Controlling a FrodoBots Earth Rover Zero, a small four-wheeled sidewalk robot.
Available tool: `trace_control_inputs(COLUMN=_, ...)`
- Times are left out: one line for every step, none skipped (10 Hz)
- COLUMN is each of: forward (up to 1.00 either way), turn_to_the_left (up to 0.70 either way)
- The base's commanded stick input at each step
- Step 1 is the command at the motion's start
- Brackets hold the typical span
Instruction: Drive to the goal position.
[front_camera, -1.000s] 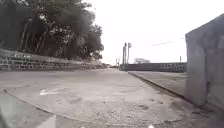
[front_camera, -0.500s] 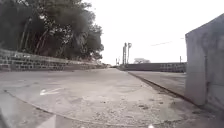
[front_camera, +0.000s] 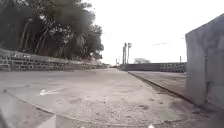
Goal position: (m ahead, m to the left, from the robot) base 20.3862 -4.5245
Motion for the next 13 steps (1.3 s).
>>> trace_control_inputs(forward=1.00, turn_to_the_left=0.00)
trace_control_inputs(forward=1.00, turn_to_the_left=0.00)
trace_control_inputs(forward=1.00, turn_to_the_left=0.00)
trace_control_inputs(forward=1.00, turn_to_the_left=0.00)
trace_control_inputs(forward=1.00, turn_to_the_left=0.00)
trace_control_inputs(forward=1.00, turn_to_the_left=0.00)
trace_control_inputs(forward=1.00, turn_to_the_left=0.00)
trace_control_inputs(forward=1.00, turn_to_the_left=0.00)
trace_control_inputs(forward=1.00, turn_to_the_left=0.00)
trace_control_inputs(forward=1.00, turn_to_the_left=0.00)
trace_control_inputs(forward=1.00, turn_to_the_left=0.00)
trace_control_inputs(forward=1.00, turn_to_the_left=0.00)
trace_control_inputs(forward=1.00, turn_to_the_left=-0.07)
